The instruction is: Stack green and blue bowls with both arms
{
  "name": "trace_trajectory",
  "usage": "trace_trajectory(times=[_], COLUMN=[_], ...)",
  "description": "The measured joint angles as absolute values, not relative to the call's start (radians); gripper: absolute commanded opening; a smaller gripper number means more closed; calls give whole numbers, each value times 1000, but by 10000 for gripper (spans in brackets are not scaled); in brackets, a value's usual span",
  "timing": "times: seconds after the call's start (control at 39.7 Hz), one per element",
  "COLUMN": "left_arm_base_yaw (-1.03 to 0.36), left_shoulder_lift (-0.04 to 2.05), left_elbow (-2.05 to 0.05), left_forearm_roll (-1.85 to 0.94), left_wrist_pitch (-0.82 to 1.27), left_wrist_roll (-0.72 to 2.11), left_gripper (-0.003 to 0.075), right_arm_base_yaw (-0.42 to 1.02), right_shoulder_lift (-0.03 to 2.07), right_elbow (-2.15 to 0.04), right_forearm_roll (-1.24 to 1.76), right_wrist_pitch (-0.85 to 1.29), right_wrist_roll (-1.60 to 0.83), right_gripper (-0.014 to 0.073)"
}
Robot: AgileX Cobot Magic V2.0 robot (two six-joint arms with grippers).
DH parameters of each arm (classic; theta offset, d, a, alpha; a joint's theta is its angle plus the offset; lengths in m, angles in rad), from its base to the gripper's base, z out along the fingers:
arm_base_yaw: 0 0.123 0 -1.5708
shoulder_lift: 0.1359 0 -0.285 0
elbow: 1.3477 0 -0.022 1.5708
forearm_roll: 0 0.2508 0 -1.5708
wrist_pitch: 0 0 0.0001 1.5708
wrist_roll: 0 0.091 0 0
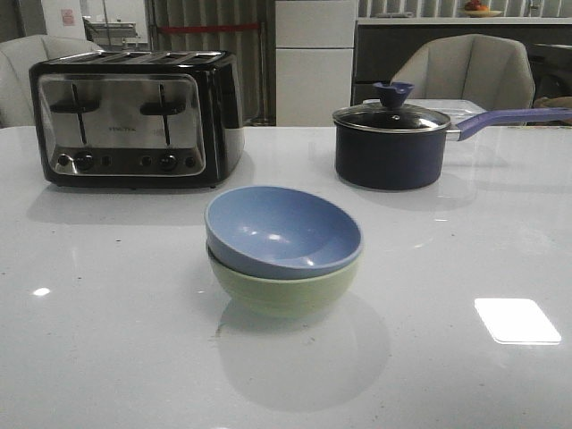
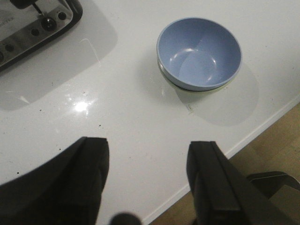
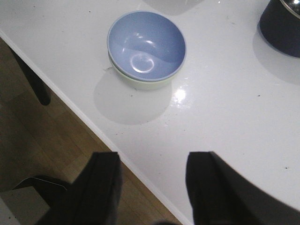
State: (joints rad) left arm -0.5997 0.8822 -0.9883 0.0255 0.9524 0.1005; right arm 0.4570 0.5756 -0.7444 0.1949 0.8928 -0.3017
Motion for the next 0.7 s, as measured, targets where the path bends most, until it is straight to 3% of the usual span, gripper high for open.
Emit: trace_trajectory(times=[0.4,0.55,0.7], left_arm_base_yaw=[-600,-600,-600], left_shoulder_lift=[538,524,522], left_elbow=[-716,-708,-708], left_forearm_roll=[28,30,32], left_wrist_pitch=[931,930,928], left_wrist_roll=[85,85,83], left_gripper=[437,431,302], right_arm_base_yaw=[457,457,457], right_shoulder_lift=[576,576,576], right_elbow=[-744,-744,-744], right_forearm_roll=[195,189,189], right_wrist_pitch=[893,893,895], right_wrist_roll=[-302,-295,-279], right_gripper=[400,241,71])
